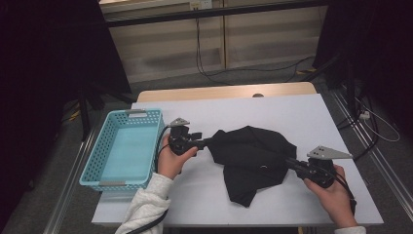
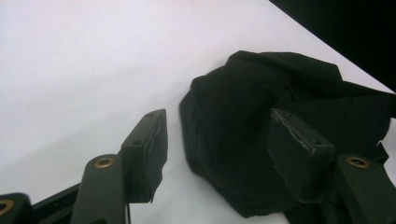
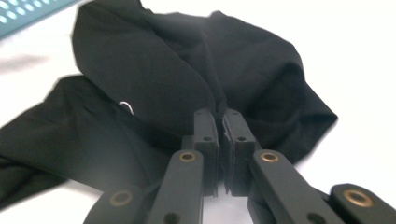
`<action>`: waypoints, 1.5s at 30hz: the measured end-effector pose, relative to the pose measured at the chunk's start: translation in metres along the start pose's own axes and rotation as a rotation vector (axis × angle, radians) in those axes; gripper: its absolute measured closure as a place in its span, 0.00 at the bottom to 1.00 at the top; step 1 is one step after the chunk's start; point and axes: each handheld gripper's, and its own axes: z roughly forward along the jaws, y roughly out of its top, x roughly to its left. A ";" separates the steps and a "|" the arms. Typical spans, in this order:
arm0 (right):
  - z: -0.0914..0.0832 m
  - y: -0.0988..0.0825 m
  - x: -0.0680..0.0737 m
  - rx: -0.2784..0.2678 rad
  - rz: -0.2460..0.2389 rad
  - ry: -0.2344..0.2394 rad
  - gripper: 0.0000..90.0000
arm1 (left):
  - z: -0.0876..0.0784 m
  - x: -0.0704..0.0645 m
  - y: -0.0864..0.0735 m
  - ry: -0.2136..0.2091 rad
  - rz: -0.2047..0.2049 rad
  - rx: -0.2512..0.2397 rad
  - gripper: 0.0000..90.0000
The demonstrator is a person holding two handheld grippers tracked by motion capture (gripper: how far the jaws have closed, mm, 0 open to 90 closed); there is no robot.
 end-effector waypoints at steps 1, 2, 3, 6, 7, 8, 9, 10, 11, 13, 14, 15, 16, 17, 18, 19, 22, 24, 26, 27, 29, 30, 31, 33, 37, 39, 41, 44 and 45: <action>-0.001 -0.001 -0.001 0.003 0.007 -0.007 0.94 | 0.003 0.000 -0.001 0.009 0.011 0.003 0.42; -0.002 -0.003 -0.002 0.005 0.012 -0.011 0.94 | 0.006 0.000 -0.001 0.011 0.017 0.006 0.41; -0.004 -0.004 -0.004 0.005 0.011 -0.018 0.94 | 0.008 0.001 -0.001 0.009 0.019 0.012 0.41; -0.011 -0.009 -0.010 0.012 0.021 -0.049 0.94 | 0.012 0.002 0.000 0.012 0.023 0.011 0.39; -0.014 -0.011 -0.013 0.010 0.026 -0.062 0.94 | 0.012 0.003 0.001 0.011 0.022 0.004 0.39; -0.016 -0.013 -0.016 0.010 0.033 -0.072 0.94 | 0.012 0.003 0.002 0.012 0.022 0.000 0.38; -0.018 -0.014 -0.019 0.009 0.041 -0.080 0.94 | 0.013 0.003 0.002 0.013 0.026 0.000 0.38; -0.020 -0.016 -0.021 0.007 0.051 -0.089 0.94 | 0.014 0.003 0.003 0.016 0.037 0.004 0.38; -0.021 -0.017 -0.022 0.006 0.057 -0.093 0.94 | 0.016 0.002 0.003 0.022 0.051 0.007 0.39; -0.023 -0.018 -0.024 0.006 0.063 -0.102 0.94 | 0.019 0.001 0.002 0.039 0.073 0.016 0.40; -0.023 -0.019 -0.024 0.005 0.064 -0.102 0.94 | 0.021 0.001 0.002 0.035 0.080 0.016 0.40; -0.022 -0.019 -0.023 0.006 0.060 -0.100 0.94 | 0.024 0.000 0.001 0.034 0.092 0.025 0.42; -0.021 -0.018 -0.022 0.009 0.056 -0.100 0.94 | 0.026 -0.002 0.000 0.029 0.106 0.030 0.42; -0.020 -0.018 -0.021 0.011 0.051 -0.099 0.94 | 0.030 -0.005 -0.001 0.012 0.116 0.032 0.42; -0.019 -0.018 -0.020 0.013 0.048 -0.096 0.94 | 0.033 -0.008 -0.002 -0.009 0.122 0.044 0.43; -0.018 -0.017 -0.018 0.013 0.043 -0.095 0.94 | 0.037 -0.011 -0.003 -0.028 0.137 0.049 0.43; -0.015 -0.014 -0.014 0.012 0.028 -0.084 0.94 | 0.045 -0.023 -0.006 -0.073 0.175 0.065 0.43; -0.013 -0.012 -0.011 0.011 0.019 -0.077 0.94 | 0.051 -0.029 -0.009 -0.096 0.199 0.073 0.42; -0.012 -0.011 -0.009 0.011 0.010 -0.071 0.94 | 0.055 -0.033 -0.013 -0.108 0.212 0.089 0.43; -0.011 -0.010 -0.007 0.014 0.012 -0.066 0.94 | 0.057 -0.034 -0.014 -0.111 0.220 0.094 0.44; -0.009 -0.010 -0.006 0.016 0.005 -0.061 0.94 | 0.060 -0.035 -0.017 -0.096 0.236 0.122 0.50; -0.009 -0.010 -0.005 0.017 0.007 -0.060 0.94 | 0.062 -0.036 -0.019 -0.100 0.238 0.131 0.54; -0.008 -0.010 -0.005 0.019 0.005 -0.059 0.94 | 0.063 -0.037 -0.020 -0.100 0.239 0.136 0.57; -0.006 -0.010 -0.005 0.022 0.003 -0.056 0.94 | 0.064 -0.039 -0.021 -0.114 0.239 0.154 0.64; -0.002 -0.010 -0.004 0.031 -0.003 -0.054 0.94 | 0.064 -0.041 -0.023 -0.114 0.234 0.171 0.81; -0.002 -0.010 -0.004 0.034 -0.004 -0.055 0.94 | 0.063 -0.042 -0.023 -0.124 0.236 0.178 0.88; -0.001 -0.010 -0.005 0.032 0.001 -0.055 0.94 | 0.063 -0.043 -0.024 -0.129 0.237 0.179 0.92; 0.000 -0.010 -0.006 0.032 0.001 -0.056 0.94 | 0.059 -0.044 -0.023 -0.127 0.236 0.172 0.94; -0.001 -0.009 -0.007 0.030 0.004 -0.056 0.94 | 0.056 -0.044 -0.022 -0.121 0.232 0.170 0.94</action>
